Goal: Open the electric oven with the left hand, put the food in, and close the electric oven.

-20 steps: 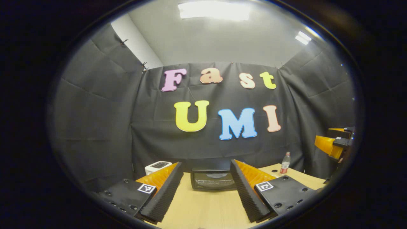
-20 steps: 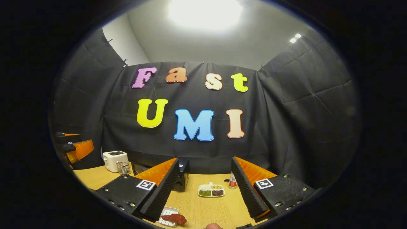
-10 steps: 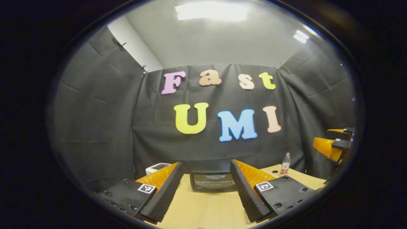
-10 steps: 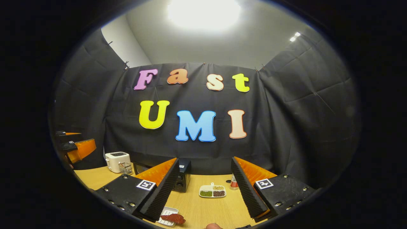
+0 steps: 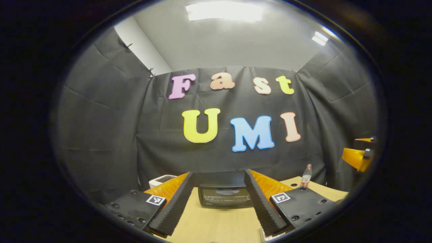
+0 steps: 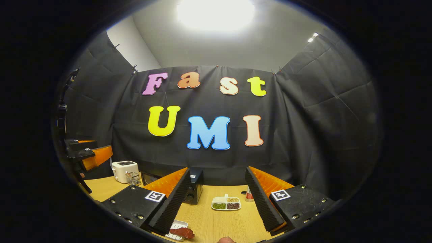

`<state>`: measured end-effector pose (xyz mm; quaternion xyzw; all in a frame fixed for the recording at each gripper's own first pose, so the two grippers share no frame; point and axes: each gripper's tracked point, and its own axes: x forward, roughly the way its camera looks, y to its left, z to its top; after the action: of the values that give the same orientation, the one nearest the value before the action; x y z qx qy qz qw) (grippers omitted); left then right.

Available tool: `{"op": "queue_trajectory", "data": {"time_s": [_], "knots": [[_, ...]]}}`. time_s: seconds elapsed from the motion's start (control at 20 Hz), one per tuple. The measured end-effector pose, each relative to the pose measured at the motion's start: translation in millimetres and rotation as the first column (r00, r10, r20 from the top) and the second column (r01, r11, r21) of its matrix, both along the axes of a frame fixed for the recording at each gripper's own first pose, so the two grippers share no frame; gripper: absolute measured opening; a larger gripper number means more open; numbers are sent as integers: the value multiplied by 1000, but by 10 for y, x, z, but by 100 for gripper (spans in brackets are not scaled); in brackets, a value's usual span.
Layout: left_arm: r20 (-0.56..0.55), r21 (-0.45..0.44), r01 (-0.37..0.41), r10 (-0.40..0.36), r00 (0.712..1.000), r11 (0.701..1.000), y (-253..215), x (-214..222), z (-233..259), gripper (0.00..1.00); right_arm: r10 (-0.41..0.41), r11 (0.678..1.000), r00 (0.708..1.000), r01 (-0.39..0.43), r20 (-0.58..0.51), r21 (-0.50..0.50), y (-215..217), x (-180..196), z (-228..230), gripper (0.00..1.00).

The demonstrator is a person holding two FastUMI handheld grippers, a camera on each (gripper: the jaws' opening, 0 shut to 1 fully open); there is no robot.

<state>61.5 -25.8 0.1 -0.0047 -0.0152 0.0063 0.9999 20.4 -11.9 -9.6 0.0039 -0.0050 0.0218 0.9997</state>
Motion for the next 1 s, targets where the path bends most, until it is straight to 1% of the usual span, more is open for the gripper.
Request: {"op": "queue_trajectory", "data": {"time_s": [0.1,0.2,0.3,0.45,0.7,0.75,0.8,0.9,0.95,1.0], "knots": [[0,-17,16,-16,1000,1000,9,272,-54,100,-43,999,999,43,-13,-10,-52,101,-28,98],[-8,-27,36,-36,999,999,15,551,-160,100,-72,997,997,72,-3,3,-27,155,-2,98],[-18,-42,53,-54,998,998,28,834,-265,100,-113,993,993,113,-12,-15,-64,222,-38,98],[-43,-58,81,-84,996,995,22,1211,-521,100,-171,985,985,171,-7,-20,-90,290,-13,98],[-88,-79,130,-137,987,988,-20,1781,-914,100,-266,964,963,264,-37,-42,-169,385,-118,98],[-95,-77,141,-148,984,987,-46,1890,-1005,98,-280,959,959,278,-47,-47,-169,388,-151,98],[-102,-74,154,-161,982,985,-81,1979,-1080,94,-297,954,953,294,-53,-52,-179,398,-175,98],[-122,-65,181,-188,975,981,-162,2158,-1254,94,-324,945,943,320,-72,-63,-181,422,-219,98],[-134,-60,194,-200,971,979,-197,2251,-1349,96,-336,941,938,331,-79,-70,-178,426,-243,98],[-149,-62,206,-213,966,977,-234,2339,-1449,98,-350,936,933,344,-83,-77,-175,419,-256,94]]}}
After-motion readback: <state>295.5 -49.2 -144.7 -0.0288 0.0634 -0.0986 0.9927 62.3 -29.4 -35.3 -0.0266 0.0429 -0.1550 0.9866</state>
